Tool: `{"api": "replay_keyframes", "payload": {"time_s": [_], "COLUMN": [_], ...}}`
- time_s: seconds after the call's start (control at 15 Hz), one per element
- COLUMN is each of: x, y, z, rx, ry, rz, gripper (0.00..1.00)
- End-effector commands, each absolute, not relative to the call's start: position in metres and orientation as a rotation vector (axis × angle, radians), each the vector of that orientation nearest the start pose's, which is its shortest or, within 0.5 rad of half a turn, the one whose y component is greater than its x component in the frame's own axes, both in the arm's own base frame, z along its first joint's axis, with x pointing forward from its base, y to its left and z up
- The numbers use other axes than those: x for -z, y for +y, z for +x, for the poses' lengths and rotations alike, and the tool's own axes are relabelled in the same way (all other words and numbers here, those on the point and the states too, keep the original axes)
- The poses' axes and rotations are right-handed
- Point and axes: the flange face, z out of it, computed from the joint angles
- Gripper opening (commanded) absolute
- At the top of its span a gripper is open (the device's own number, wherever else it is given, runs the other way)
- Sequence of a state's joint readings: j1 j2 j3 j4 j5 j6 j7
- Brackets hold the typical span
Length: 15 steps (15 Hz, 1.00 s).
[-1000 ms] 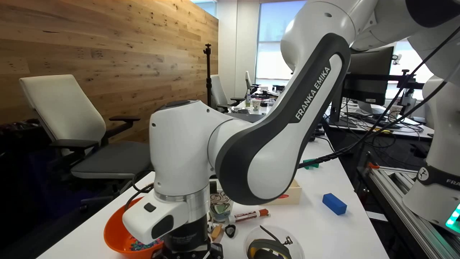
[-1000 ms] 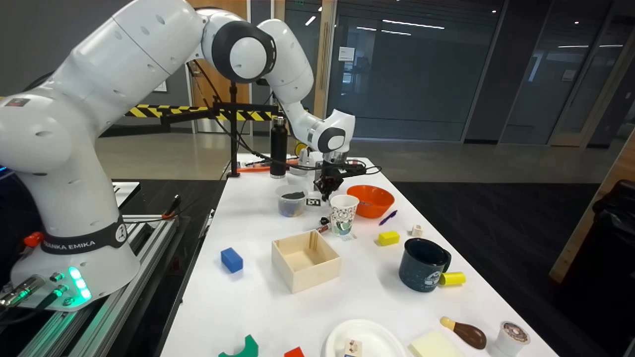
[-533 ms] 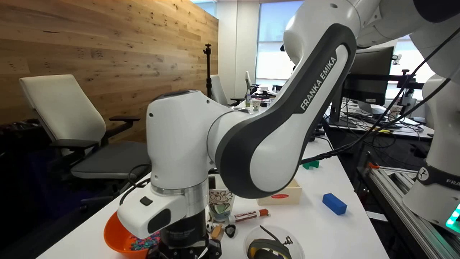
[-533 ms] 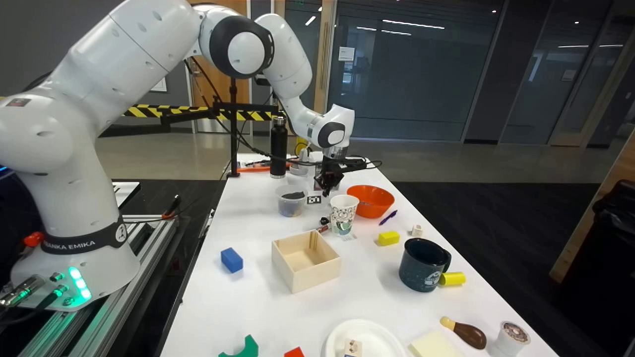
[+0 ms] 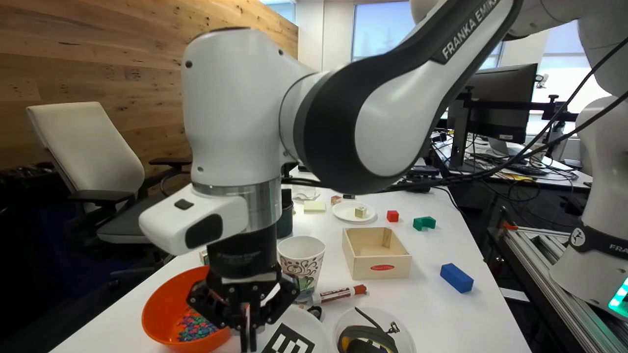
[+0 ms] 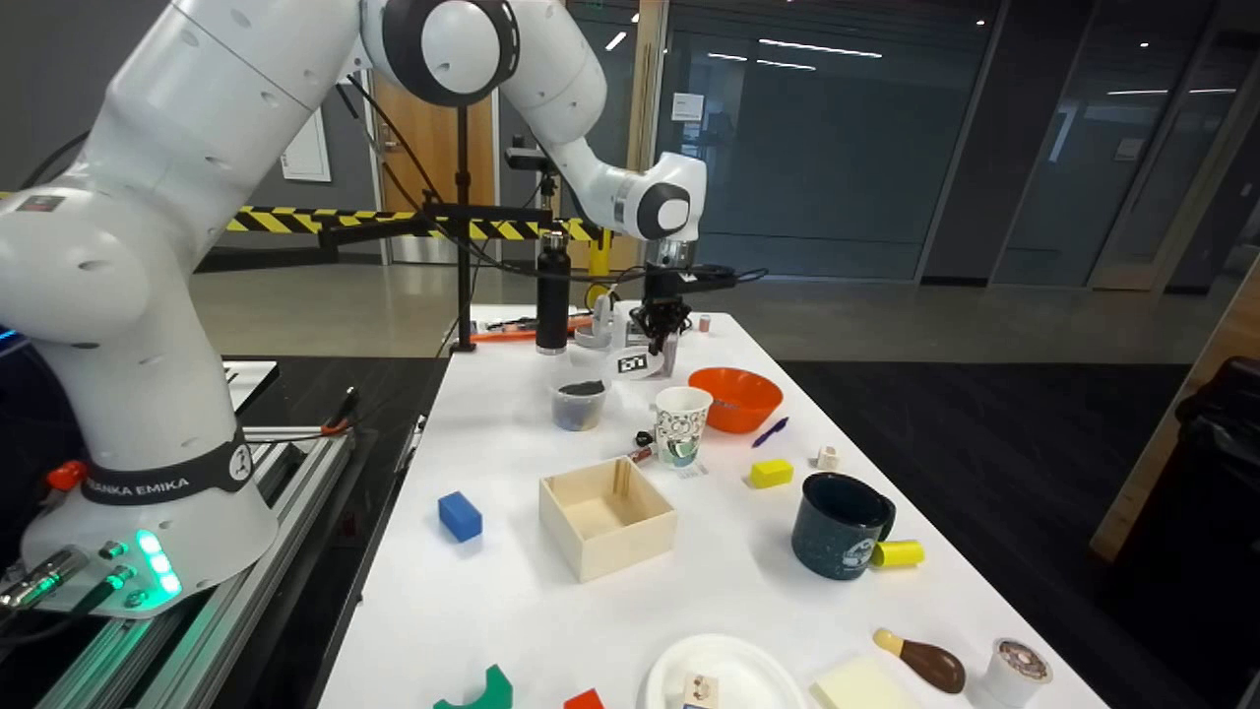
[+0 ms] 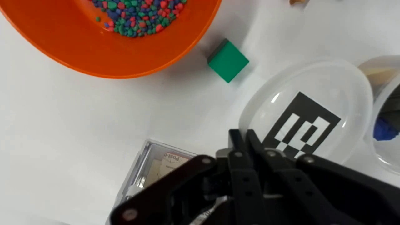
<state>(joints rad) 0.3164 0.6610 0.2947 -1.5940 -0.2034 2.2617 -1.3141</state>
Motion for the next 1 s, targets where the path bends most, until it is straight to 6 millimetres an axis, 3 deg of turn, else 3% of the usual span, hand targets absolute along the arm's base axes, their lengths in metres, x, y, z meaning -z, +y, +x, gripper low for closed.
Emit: {"api": "replay_keyframes", "payload": {"time_s": [0.0,0.4,0.73,0.93], "x": [-0.301,-0.330,-0.327,-0.322], "y": [0.375,0.376,0.360,0.337], "z": [0.588,0.558,0.535,0.524], "rx": [-0.029,-0.102,-0.154,-0.165], "ry": [2.569,2.505,2.448,2.428], "rz": [1.682,1.794,1.918,1.968], "gripper": [0.01,0.01,0.01,0.01]}}
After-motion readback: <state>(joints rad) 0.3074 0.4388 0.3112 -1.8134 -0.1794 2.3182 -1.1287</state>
